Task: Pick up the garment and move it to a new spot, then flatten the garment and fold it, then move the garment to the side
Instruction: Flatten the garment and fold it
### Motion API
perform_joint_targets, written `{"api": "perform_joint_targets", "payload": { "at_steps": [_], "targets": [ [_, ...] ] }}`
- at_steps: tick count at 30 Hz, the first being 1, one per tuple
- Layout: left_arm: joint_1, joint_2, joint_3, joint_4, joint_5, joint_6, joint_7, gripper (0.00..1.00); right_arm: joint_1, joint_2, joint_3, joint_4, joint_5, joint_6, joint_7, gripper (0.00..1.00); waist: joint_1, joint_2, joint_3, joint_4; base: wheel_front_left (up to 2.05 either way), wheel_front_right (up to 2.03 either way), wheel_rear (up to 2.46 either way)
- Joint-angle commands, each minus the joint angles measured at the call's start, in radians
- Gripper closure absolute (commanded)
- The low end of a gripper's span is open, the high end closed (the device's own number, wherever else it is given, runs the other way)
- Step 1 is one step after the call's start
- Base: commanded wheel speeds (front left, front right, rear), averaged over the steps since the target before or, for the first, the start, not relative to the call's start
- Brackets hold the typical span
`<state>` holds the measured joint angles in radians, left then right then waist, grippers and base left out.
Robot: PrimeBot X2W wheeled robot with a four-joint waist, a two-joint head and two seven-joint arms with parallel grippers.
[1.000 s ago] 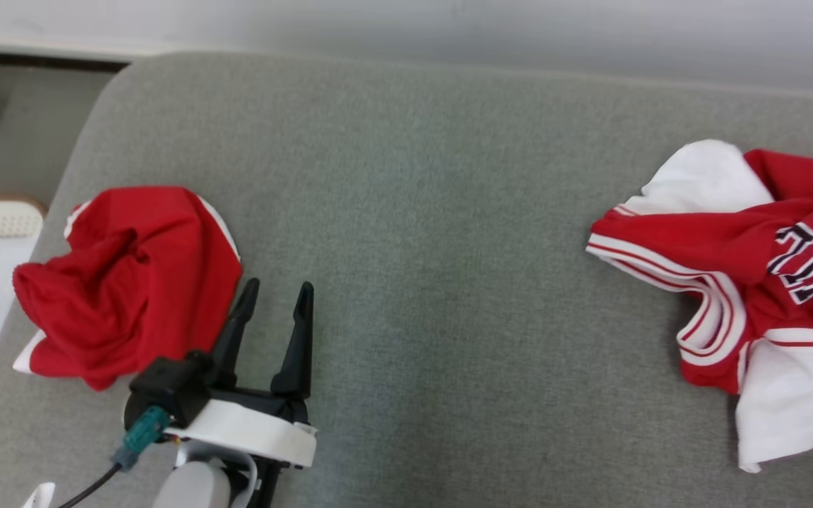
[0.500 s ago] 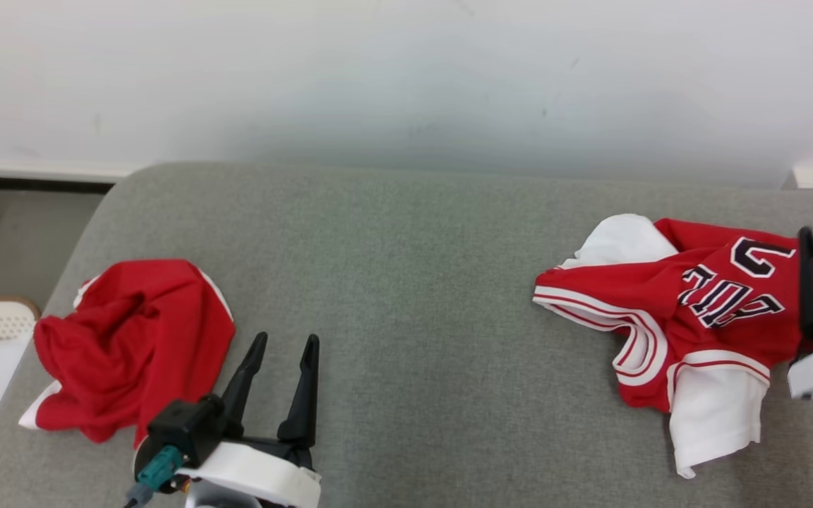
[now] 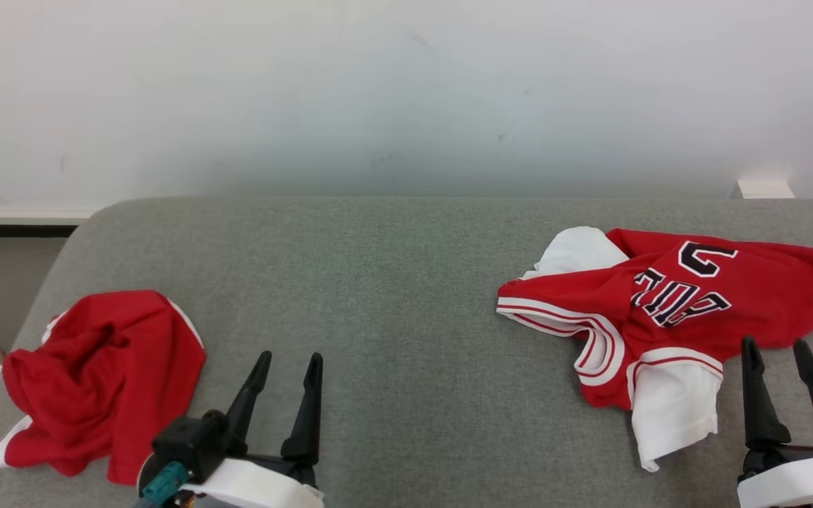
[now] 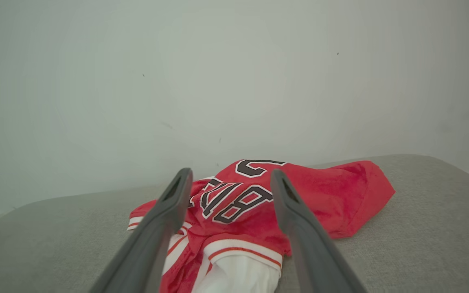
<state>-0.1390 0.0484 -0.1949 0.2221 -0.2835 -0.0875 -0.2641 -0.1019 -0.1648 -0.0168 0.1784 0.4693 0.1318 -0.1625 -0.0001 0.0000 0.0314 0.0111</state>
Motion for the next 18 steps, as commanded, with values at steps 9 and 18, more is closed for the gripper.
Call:
{"api": "perform_joint_targets", "payload": {
  "at_steps": [9,18],
  "targets": [
    [0.003,0.004,-0.003,0.003,-0.002,-0.004,0.000,0.00,0.009,0.009,0.022,-0.008,-0.016,-0.002,0.017,0.00,0.0001,0.0000,-0.010,-0.054,0.00,0.00,0.00],
    [-0.009,0.004,-0.010,0.002,-0.008,-0.005,0.000,0.00,0.001,0.012,0.063,0.009,-0.027,-0.002,0.032,0.00,0.0001,0.0000,0.007,-0.051,0.00,0.00,0.00]
  ]
}}
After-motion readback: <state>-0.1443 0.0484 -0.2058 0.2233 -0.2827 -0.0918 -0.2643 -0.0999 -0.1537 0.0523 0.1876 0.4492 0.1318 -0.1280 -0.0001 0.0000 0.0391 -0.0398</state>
